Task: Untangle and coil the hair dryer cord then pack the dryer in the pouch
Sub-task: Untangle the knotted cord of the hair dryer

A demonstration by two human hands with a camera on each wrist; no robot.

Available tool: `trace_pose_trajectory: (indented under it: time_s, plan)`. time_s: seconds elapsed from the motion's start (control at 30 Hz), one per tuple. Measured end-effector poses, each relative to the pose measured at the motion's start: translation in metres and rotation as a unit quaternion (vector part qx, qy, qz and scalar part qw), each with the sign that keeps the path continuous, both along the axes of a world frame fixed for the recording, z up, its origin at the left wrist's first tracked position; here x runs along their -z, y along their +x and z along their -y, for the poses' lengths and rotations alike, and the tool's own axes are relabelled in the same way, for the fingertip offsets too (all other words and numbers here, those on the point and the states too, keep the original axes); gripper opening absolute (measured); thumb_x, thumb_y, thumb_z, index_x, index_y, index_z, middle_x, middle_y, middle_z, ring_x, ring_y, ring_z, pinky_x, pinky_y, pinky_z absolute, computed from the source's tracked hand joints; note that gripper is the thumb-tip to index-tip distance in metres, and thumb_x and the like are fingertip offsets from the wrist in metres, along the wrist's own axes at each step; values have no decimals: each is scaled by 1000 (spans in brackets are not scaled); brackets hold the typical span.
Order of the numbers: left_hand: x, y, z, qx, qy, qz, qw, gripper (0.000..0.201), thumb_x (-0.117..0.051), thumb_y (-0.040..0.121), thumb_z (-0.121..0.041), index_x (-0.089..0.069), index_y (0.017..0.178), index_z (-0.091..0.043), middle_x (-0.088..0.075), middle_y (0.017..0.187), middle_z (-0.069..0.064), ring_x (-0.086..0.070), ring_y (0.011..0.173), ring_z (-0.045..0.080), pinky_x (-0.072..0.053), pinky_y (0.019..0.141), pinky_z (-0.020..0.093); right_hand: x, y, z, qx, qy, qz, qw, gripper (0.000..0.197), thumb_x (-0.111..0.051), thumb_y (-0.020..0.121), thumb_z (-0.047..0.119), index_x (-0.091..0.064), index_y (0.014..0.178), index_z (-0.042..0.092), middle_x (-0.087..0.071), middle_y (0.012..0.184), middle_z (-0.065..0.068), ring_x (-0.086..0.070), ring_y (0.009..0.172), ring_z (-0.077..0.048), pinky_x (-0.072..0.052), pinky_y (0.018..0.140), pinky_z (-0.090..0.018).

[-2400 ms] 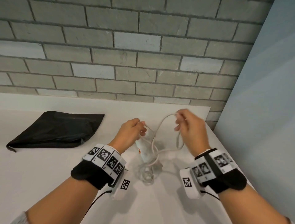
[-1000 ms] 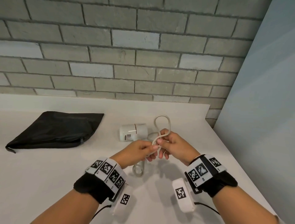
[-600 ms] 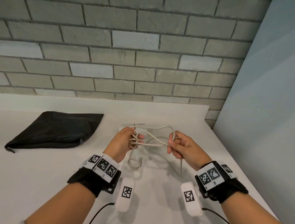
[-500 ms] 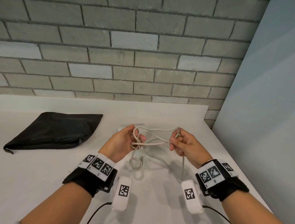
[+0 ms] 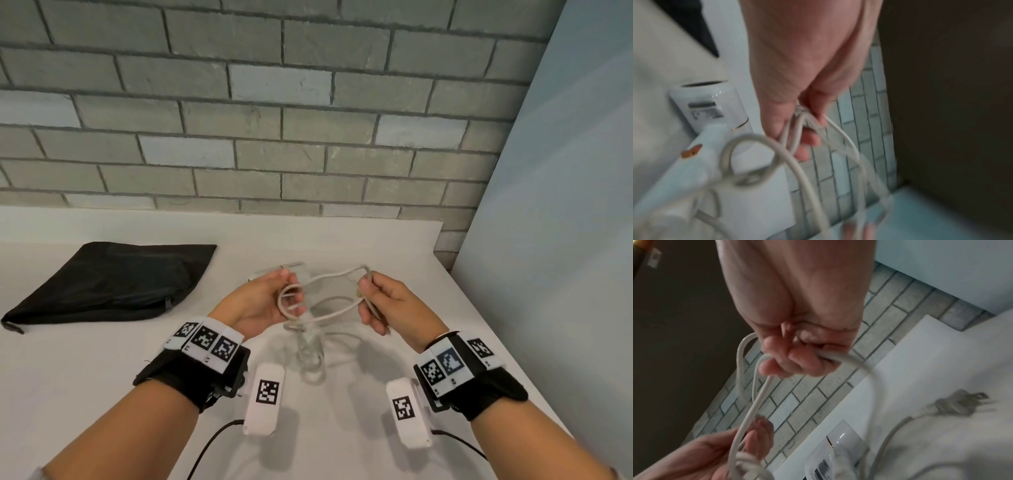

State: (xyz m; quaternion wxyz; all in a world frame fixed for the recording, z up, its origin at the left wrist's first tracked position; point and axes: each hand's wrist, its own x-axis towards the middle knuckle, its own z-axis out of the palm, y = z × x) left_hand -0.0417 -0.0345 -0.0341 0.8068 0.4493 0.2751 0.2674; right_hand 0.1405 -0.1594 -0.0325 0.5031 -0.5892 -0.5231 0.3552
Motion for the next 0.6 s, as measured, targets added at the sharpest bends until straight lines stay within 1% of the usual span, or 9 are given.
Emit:
trace_pose_trajectory:
  time_s: [0.07, 0.13, 0.27, 0.33, 0.37, 0.4, 0.47, 0.53, 0.6]
  plan:
    - [0, -6, -11, -111, -80, 82, 987, 37, -31, 98, -20, -45, 66, -8, -57, 65, 8, -64, 54, 18, -59, 56, 34, 6, 5, 4, 11, 5, -13, 1000, 26, -39, 96, 25, -41, 72, 15, -51, 51, 3, -35, 40, -12, -36, 48, -22]
    - [-1, -11, -20, -201, -128, 109, 965, 40, -29, 99, -19, -40, 63, -8, -52, 72, 8, -61, 69, 23, -57, 64, 40, 11, 10, 9, 23, 19, -10, 1000, 26, -38, 96, 20, -42, 71, 14, -49, 54, 2, -38, 45, -11, -41, 56, -23]
    - [-4, -16, -20, -242, -92, 3, 966, 40, -26, 100, -16, -39, 63, -8, -47, 72, 8, -53, 66, 18, -44, 67, 31, 15, 16, 11, 54, 53, 2, 997, 21, -38, 96, 14, -43, 76, 11, -40, 58, -2, -38, 49, -8, -37, 57, -21]
    - [-2, -16, -15, -220, 39, -135, 965, 33, -33, 97, -10, -48, 69, -4, -53, 81, 15, -59, 65, 18, -45, 71, 29, 10, 16, 10, 53, 65, 20, 996, 18, -40, 95, 14, -44, 77, 12, -36, 57, 1, -34, 49, -7, -34, 55, -21]
    - [0, -16, -13, -224, 155, -231, 934, 24, -37, 95, -7, -54, 79, -1, -56, 93, 19, -62, 77, 20, -44, 78, 29, 7, 15, 9, 45, 72, 40, 996, 18, -40, 95, 14, -45, 77, 13, -35, 57, 3, -33, 49, -6, -32, 53, -20]
    - [-1, -15, -10, -235, 281, -301, 880, 17, -42, 92, -6, -58, 93, -1, -55, 108, 18, -59, 94, 23, -40, 86, 27, 4, 13, 8, 32, 78, 63, 994, 18, -40, 95, 15, -46, 77, 14, -34, 58, 4, -32, 49, -6, -31, 51, -18]
    - [-12, -10, 0, -235, 488, -304, 784, 24, -47, 91, -8, -57, 113, -5, -48, 120, 6, -48, 112, 17, -29, 93, 14, -2, 6, 6, 0, 85, 100, 991, 19, -42, 95, 15, -47, 77, 16, -35, 59, 6, -30, 49, -4, -29, 49, -14]
    - [-28, -1, 11, -136, 565, -244, 776, 22, -49, 91, -14, -62, 109, -11, -51, 112, -3, -49, 105, 9, -33, 91, 12, -6, -2, 4, -28, 94, 140, 985, 16, -44, 94, 21, -49, 79, 17, -36, 59, 10, -31, 52, -4, -30, 52, -13]
    - [-39, 8, 23, 32, 557, -238, 795, 20, -51, 90, -27, -69, 91, -18, -65, 95, 0, -60, 91, 15, -43, 87, 25, -9, -9, 1, -37, 102, 178, 978, 14, -44, 91, 26, -49, 80, 19, -39, 59, 11, -34, 55, -6, -31, 56, -17]
